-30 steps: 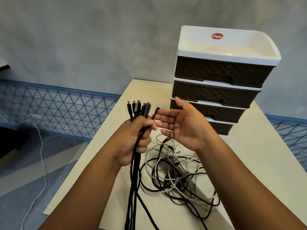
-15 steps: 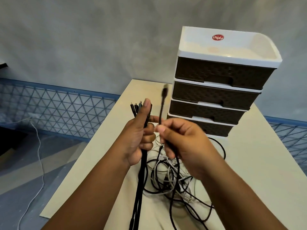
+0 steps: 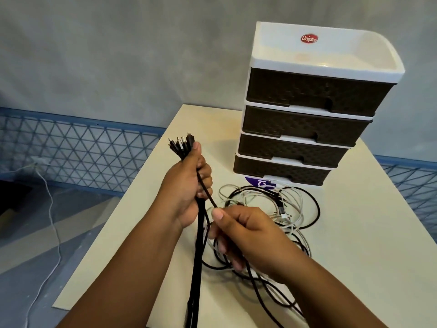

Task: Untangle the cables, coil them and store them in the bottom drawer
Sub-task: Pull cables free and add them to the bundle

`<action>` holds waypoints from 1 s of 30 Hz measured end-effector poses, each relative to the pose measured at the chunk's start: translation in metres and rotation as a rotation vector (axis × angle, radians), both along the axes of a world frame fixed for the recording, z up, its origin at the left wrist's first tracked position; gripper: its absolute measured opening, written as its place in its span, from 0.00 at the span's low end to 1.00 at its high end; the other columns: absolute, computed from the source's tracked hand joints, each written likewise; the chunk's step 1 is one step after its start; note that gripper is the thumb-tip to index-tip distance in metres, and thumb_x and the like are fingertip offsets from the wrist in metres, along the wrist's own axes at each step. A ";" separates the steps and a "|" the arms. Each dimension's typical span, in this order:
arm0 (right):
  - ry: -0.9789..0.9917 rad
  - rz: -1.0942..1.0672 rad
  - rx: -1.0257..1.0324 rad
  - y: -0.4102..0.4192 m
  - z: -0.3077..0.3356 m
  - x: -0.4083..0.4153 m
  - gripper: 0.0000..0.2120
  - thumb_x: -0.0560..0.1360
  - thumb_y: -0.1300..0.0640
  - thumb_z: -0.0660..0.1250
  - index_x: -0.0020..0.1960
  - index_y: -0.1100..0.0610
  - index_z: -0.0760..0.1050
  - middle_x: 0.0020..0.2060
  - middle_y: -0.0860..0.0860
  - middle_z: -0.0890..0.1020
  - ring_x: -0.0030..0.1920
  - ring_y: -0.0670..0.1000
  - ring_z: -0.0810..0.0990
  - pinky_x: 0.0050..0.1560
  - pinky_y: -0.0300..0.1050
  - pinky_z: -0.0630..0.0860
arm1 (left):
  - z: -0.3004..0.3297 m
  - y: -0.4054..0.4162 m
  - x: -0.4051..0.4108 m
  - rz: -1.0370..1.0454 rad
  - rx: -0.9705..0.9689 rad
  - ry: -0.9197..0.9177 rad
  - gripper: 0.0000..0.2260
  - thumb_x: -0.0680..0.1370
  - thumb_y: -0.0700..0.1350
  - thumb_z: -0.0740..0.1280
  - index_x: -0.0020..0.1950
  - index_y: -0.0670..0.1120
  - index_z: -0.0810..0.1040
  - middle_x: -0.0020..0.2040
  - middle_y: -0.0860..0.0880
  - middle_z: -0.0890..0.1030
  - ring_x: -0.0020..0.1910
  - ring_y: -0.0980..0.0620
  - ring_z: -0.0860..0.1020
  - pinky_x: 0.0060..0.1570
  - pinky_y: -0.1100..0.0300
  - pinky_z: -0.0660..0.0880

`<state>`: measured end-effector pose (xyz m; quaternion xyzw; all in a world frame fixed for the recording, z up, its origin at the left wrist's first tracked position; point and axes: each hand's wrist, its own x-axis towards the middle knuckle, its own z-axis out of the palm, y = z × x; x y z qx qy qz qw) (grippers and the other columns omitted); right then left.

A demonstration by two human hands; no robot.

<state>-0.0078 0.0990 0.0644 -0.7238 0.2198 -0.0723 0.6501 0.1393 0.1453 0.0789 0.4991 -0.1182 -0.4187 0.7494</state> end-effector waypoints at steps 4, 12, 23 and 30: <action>0.128 -0.087 -0.007 -0.038 -0.016 -0.032 0.29 0.75 0.37 0.56 0.47 0.60 0.83 0.39 0.57 0.85 0.40 0.56 0.83 0.45 0.49 0.80 | -0.002 0.007 0.013 0.010 -0.086 0.086 0.20 0.81 0.58 0.59 0.34 0.49 0.64 0.29 0.52 0.67 0.27 0.56 0.69 0.27 0.65 0.69; 0.635 0.057 -0.701 -0.078 -0.053 -0.080 0.11 0.78 0.46 0.65 0.44 0.52 0.79 0.39 0.48 0.82 0.42 0.48 0.81 0.46 0.45 0.75 | -0.006 0.013 0.023 -0.089 -0.172 0.195 0.19 0.79 0.61 0.58 0.35 0.50 0.64 0.25 0.54 0.59 0.20 0.61 0.59 0.17 0.70 0.56; 0.808 0.154 -0.808 -0.071 -0.055 -0.110 0.07 0.76 0.46 0.67 0.51 0.47 0.77 0.48 0.45 0.80 0.48 0.47 0.77 0.49 0.42 0.74 | -0.003 0.016 0.025 -0.127 -0.136 0.170 0.20 0.81 0.59 0.58 0.33 0.50 0.65 0.23 0.54 0.58 0.18 0.59 0.56 0.17 0.68 0.50; 0.598 -0.007 -0.992 -0.089 -0.071 -0.080 0.12 0.77 0.53 0.68 0.59 0.46 0.77 0.56 0.46 0.79 0.55 0.50 0.79 0.52 0.43 0.74 | -0.001 0.006 0.005 -0.140 -0.107 0.121 0.20 0.80 0.59 0.59 0.32 0.51 0.65 0.23 0.55 0.57 0.18 0.60 0.55 0.17 0.67 0.49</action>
